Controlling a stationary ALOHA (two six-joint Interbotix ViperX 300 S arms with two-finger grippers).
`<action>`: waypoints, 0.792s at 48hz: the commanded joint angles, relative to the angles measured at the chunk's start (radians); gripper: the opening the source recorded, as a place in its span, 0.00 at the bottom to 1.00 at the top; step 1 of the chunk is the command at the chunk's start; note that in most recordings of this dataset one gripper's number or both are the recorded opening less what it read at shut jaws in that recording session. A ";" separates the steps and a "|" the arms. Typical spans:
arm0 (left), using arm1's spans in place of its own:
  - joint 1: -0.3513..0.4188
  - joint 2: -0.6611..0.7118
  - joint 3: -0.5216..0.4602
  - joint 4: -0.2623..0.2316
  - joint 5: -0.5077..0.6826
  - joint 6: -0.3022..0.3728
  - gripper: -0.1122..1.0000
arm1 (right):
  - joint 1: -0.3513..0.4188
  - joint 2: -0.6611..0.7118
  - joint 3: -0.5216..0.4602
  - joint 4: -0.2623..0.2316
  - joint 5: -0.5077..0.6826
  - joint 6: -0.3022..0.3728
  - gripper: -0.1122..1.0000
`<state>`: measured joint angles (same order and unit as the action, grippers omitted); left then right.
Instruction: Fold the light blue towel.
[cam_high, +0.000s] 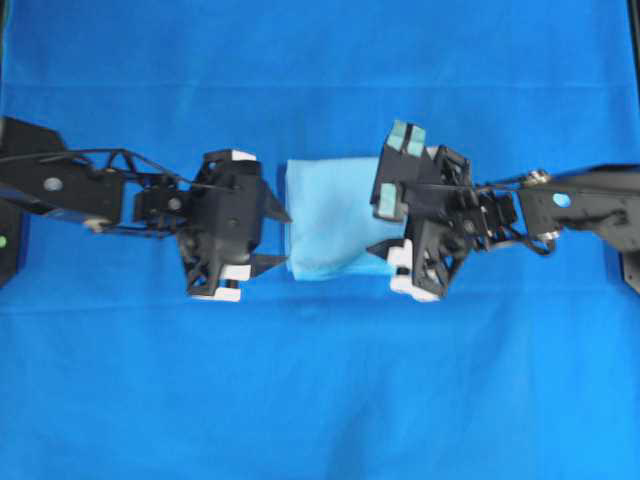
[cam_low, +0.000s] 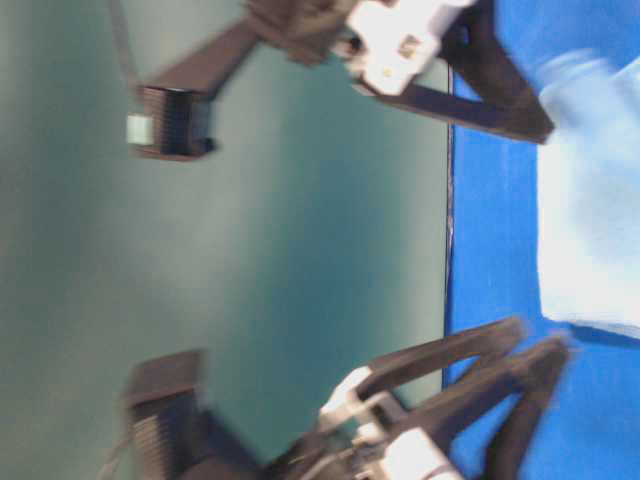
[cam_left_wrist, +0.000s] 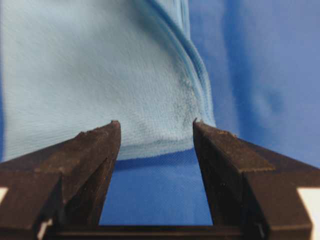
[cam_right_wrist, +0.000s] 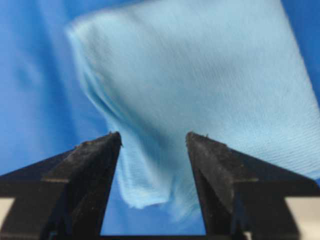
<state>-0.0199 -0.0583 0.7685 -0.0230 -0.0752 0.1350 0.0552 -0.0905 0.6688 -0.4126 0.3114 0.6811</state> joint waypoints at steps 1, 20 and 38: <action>-0.003 -0.098 0.006 0.000 0.017 -0.003 0.61 | 0.028 -0.084 -0.046 0.000 0.084 0.000 0.63; -0.002 -0.502 0.179 0.000 0.026 -0.011 0.61 | 0.037 -0.368 0.060 -0.055 0.149 -0.009 0.63; -0.002 -0.862 0.357 0.000 0.104 -0.015 0.61 | 0.015 -0.730 0.295 -0.106 0.080 -0.002 0.62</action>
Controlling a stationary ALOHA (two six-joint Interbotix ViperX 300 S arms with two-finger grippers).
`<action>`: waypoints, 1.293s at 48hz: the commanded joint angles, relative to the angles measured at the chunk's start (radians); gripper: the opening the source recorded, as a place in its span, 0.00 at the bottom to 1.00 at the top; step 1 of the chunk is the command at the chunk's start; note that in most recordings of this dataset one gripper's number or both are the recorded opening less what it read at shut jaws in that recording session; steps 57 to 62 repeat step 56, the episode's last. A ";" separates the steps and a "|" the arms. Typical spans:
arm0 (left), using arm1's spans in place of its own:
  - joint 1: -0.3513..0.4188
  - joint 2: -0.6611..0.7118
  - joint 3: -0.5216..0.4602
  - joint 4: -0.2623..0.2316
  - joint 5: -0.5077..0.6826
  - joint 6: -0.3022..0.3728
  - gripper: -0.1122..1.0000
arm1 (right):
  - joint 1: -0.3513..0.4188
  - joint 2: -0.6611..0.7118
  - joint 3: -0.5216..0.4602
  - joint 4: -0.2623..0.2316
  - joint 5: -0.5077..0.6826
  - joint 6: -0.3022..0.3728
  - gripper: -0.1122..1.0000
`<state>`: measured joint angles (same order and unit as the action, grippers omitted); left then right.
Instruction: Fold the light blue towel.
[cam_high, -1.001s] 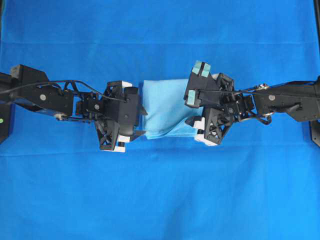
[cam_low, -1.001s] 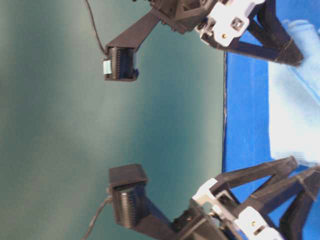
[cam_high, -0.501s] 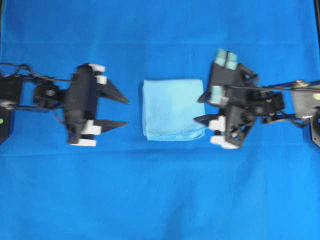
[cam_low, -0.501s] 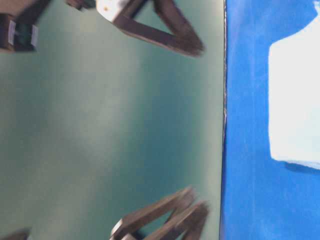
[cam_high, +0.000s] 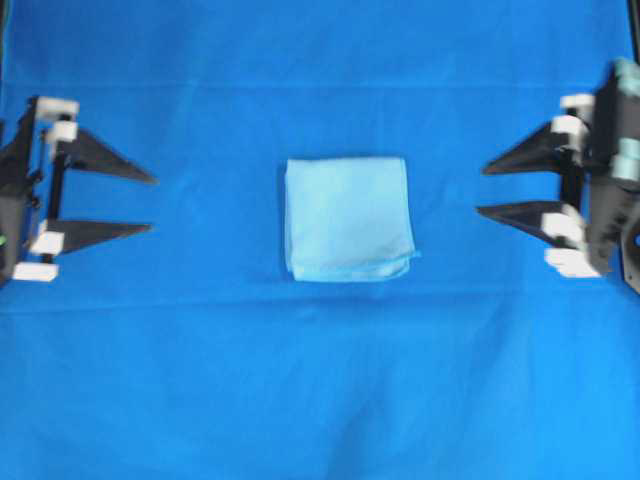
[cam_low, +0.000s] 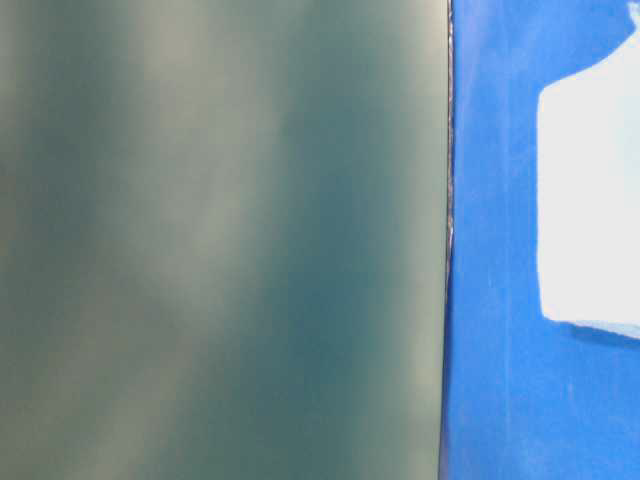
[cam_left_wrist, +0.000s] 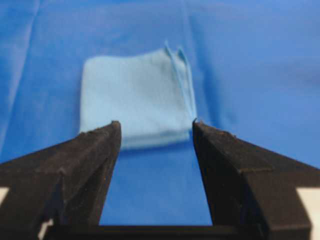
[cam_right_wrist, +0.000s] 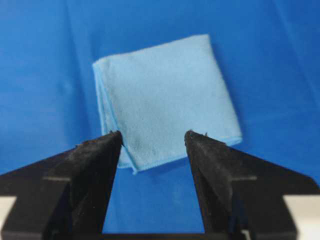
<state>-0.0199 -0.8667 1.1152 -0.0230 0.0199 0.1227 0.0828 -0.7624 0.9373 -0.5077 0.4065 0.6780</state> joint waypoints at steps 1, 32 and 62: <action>-0.002 -0.067 0.021 0.000 0.012 -0.003 0.61 | -0.017 -0.077 0.041 -0.011 -0.018 0.002 0.62; -0.002 -0.324 0.222 -0.008 0.037 -0.069 0.61 | -0.175 -0.360 0.385 0.012 -0.255 0.005 0.62; 0.028 -0.322 0.224 -0.008 0.037 -0.071 0.61 | -0.173 -0.357 0.388 0.012 -0.255 0.005 0.62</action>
